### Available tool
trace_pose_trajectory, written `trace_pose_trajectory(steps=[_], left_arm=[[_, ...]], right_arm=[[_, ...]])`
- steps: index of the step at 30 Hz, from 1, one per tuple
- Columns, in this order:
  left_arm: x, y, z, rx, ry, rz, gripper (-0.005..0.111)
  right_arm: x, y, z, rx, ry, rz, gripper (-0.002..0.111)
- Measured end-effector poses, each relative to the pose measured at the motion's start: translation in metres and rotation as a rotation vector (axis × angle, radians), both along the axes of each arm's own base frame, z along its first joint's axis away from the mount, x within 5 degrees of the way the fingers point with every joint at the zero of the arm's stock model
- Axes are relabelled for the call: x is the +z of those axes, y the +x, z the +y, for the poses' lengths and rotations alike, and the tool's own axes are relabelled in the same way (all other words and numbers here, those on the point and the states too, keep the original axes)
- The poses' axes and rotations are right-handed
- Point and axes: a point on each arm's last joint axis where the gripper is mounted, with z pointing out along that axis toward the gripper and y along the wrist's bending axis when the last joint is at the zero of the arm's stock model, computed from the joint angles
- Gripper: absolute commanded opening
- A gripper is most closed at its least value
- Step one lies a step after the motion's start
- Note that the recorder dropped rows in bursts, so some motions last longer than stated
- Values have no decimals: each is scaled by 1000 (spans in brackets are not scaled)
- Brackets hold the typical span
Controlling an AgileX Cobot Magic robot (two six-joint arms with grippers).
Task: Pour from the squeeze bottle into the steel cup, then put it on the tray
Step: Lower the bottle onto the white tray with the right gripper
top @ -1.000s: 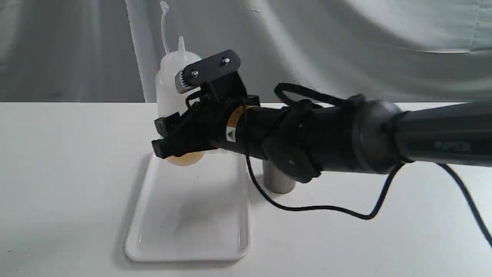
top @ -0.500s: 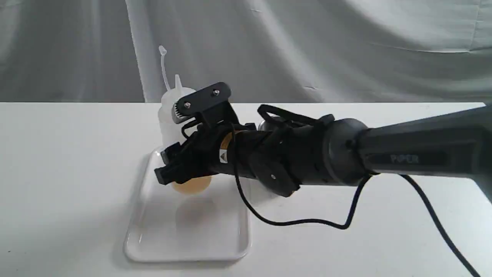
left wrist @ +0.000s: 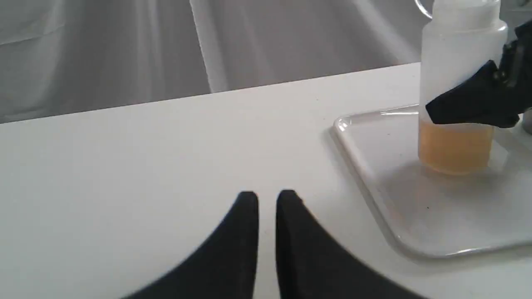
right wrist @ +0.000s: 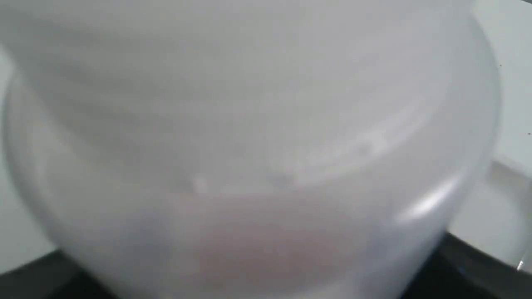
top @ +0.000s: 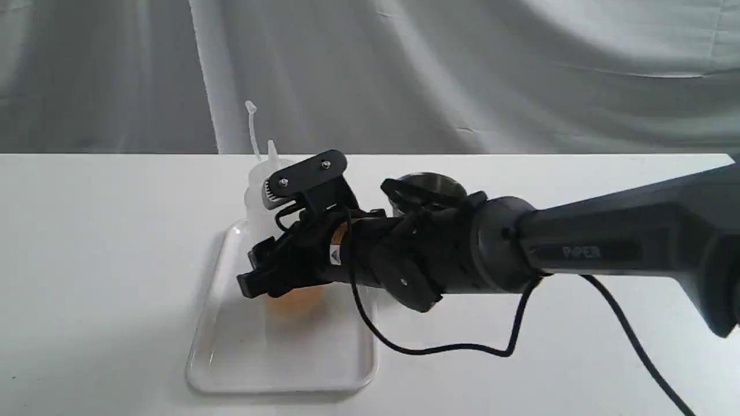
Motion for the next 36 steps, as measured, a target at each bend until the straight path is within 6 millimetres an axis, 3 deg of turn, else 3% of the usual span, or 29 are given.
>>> trace_pose_trajectory(steps=[26, 29, 36], left_arm=[[0, 0, 0, 0, 0, 0, 8], [0, 0, 0, 0, 0, 0, 8], [0, 0, 0, 0, 0, 0, 8]], right_arm=[[-5, -1, -1, -6, -17, 27, 44], [-5, -1, -1, -6, -17, 27, 53], [-4, 0, 0, -5, -11, 19, 90]])
